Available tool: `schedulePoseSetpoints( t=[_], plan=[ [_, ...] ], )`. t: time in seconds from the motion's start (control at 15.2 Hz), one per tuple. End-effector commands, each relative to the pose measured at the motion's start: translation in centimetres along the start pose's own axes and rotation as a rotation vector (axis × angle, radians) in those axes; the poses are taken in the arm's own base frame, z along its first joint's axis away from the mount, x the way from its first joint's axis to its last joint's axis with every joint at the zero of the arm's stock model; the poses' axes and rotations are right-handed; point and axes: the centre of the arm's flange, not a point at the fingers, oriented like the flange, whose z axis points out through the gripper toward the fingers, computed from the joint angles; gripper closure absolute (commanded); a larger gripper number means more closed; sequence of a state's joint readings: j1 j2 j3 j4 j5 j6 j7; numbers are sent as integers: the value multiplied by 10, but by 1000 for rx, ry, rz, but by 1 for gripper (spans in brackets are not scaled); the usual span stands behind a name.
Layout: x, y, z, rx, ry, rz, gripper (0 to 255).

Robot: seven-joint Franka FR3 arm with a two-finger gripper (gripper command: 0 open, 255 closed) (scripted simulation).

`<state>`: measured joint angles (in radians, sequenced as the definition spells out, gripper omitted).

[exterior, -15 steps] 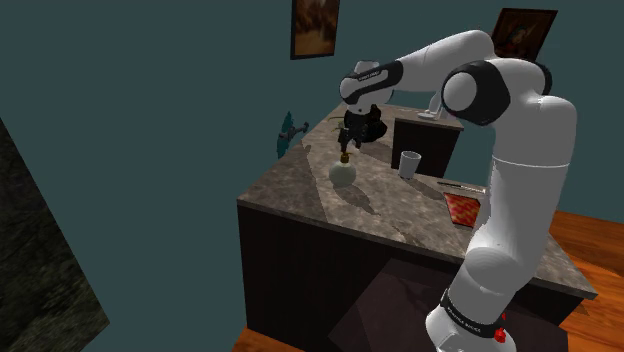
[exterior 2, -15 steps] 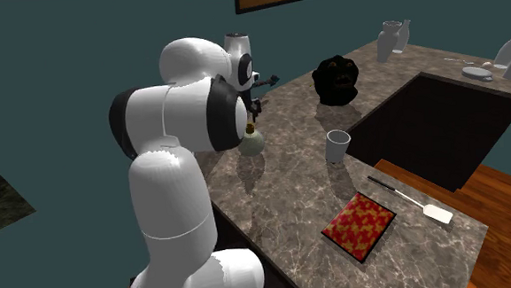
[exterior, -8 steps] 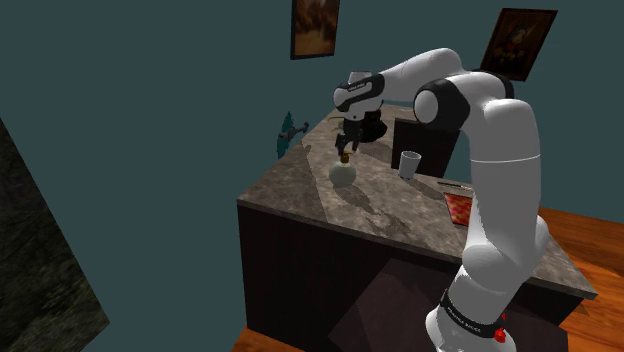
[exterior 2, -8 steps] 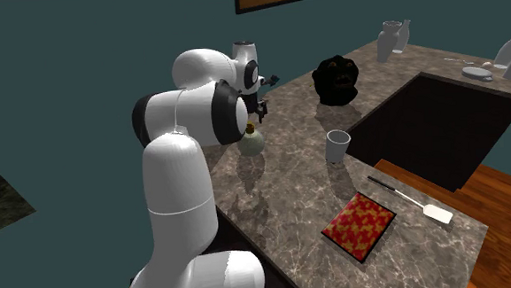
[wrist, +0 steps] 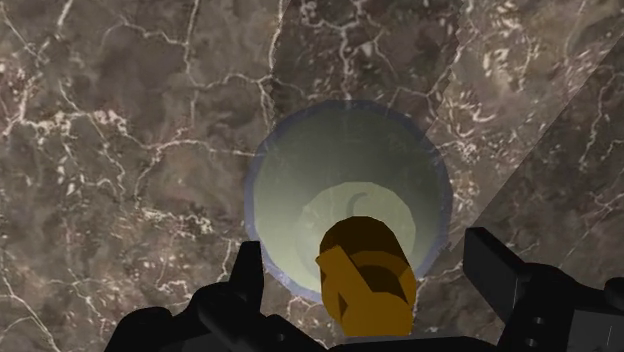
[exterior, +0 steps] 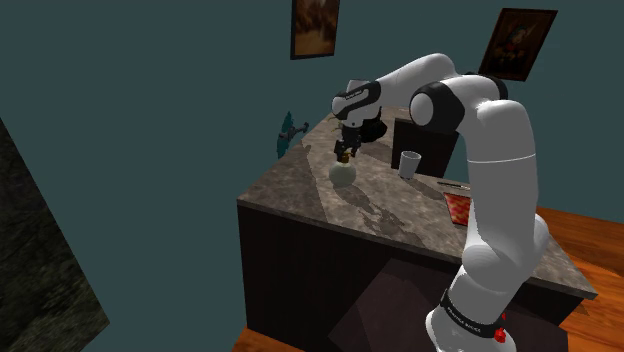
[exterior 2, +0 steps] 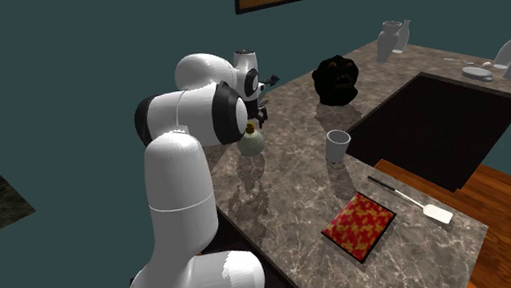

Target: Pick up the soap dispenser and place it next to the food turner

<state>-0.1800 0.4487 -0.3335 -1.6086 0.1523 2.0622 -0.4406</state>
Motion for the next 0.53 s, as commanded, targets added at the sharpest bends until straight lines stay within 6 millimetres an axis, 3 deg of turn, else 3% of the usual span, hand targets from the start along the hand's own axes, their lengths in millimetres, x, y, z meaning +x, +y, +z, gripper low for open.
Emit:
schedulePoseSetpoints(
  t=[0.0, 0.2, 0.26, 0.46],
  plan=[
    [0, 0, 0, 0, 0, 0, 0],
    [0, 0, 0, 0, 0, 0, 0],
    [0, 0, 0, 0, 0, 0, 255],
    [0, 0, 0, 0, 0, 0, 255]
  ],
)
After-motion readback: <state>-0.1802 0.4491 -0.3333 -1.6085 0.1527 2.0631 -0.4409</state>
